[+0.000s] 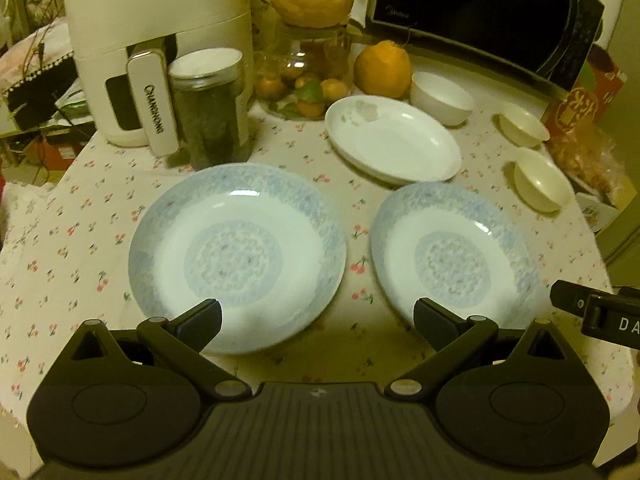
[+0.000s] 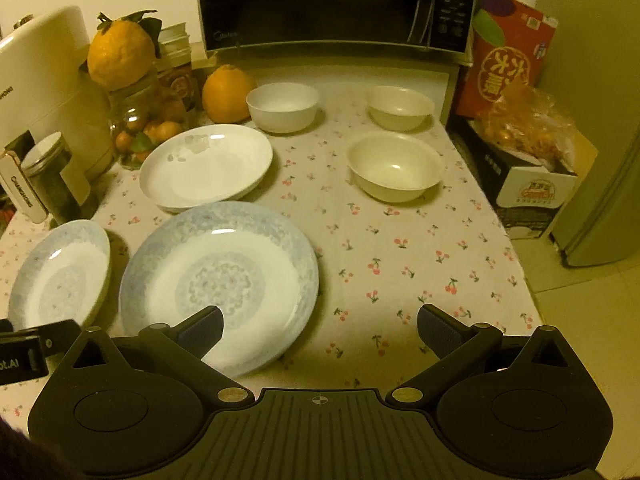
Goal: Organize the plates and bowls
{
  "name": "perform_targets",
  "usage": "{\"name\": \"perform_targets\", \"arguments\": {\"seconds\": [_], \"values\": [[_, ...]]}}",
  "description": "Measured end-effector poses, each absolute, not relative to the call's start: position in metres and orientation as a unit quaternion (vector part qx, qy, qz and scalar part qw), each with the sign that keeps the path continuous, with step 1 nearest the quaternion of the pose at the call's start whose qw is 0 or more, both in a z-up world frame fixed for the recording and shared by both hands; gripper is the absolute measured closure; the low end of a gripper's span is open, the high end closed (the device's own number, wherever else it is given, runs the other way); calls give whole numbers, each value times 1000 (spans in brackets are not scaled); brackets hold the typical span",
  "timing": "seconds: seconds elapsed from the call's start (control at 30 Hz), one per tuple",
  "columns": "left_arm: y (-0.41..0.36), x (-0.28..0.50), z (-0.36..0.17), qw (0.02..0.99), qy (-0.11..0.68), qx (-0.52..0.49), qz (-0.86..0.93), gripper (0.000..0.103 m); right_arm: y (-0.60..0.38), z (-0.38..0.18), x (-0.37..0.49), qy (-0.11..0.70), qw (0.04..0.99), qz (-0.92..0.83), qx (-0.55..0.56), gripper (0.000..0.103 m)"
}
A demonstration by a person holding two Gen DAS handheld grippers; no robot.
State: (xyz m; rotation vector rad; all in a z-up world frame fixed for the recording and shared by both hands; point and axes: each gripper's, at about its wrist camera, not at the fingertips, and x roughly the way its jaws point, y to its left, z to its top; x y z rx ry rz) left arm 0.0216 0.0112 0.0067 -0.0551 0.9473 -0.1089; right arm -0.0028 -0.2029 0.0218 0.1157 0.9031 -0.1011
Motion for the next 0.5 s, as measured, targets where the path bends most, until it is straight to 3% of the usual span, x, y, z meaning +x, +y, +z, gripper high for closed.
{"name": "perform_targets", "arguments": {"seconds": [0.33,0.5], "values": [[18,49,18,891,435,-65,-111,2,-229,33,38,469,874,22,128,0],[19,69,12,877,445,-92,-155,16,-249,25,62,473,857,50,198,0]]}}
